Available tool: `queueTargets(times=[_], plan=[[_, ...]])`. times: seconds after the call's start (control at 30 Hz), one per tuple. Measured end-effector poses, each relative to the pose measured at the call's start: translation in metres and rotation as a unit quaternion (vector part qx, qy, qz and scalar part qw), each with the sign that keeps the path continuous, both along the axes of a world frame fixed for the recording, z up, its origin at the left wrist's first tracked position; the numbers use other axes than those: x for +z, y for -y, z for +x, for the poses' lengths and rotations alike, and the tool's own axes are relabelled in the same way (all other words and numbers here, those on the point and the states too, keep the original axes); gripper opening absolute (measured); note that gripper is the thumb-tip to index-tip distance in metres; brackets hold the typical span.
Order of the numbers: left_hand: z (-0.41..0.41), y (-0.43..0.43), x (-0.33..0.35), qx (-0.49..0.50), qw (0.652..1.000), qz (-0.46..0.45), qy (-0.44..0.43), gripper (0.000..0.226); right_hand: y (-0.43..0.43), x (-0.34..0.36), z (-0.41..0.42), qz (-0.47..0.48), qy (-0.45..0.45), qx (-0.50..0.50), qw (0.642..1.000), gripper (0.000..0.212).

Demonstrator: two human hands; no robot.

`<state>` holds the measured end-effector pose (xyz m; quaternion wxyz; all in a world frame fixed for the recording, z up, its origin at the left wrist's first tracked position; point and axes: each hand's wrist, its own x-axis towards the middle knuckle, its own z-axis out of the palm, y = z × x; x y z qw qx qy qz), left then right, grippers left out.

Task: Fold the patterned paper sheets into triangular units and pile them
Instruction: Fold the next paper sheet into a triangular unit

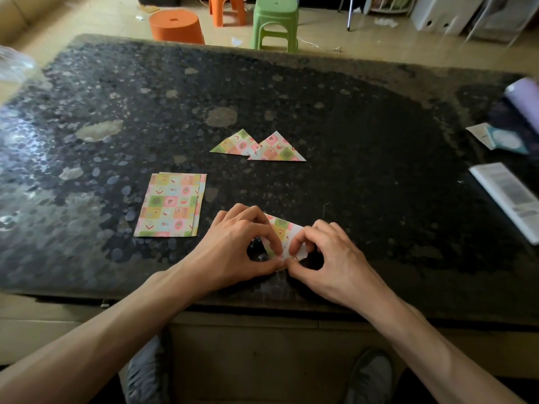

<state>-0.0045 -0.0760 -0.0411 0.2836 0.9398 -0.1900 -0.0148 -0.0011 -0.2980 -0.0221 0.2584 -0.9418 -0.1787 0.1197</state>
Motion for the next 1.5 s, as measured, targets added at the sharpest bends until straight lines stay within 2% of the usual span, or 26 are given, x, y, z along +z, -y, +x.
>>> queueTargets(times=[0.27, 0.7, 1.1, 1.5], plan=[[-0.0006, -0.0004, -0.0038, 0.007, 1.0, 0.0, 0.007, 0.035, -0.002, 0.0038, 0.0018, -0.004, -0.027, -0.002, 1.0, 0.023], [0.0044, -0.0024, -0.004, -0.005, 1.0, 0.005, -0.022, 0.033, -0.0026, 0.005, 0.0033, -0.012, -0.043, -0.005, 0.999, 0.023], [0.005, -0.0029, 0.0005, -0.012, 0.999, 0.03, -0.03, 0.033, -0.0037, 0.0017, 0.0001, -0.037, -0.015, 0.011, 0.999, 0.029], [0.0054, -0.0021, 0.0009, -0.014, 0.999, 0.035, -0.039, 0.033, 0.0018, 0.0091, 0.0059, 0.017, -0.057, -0.017, 0.998, 0.026]])
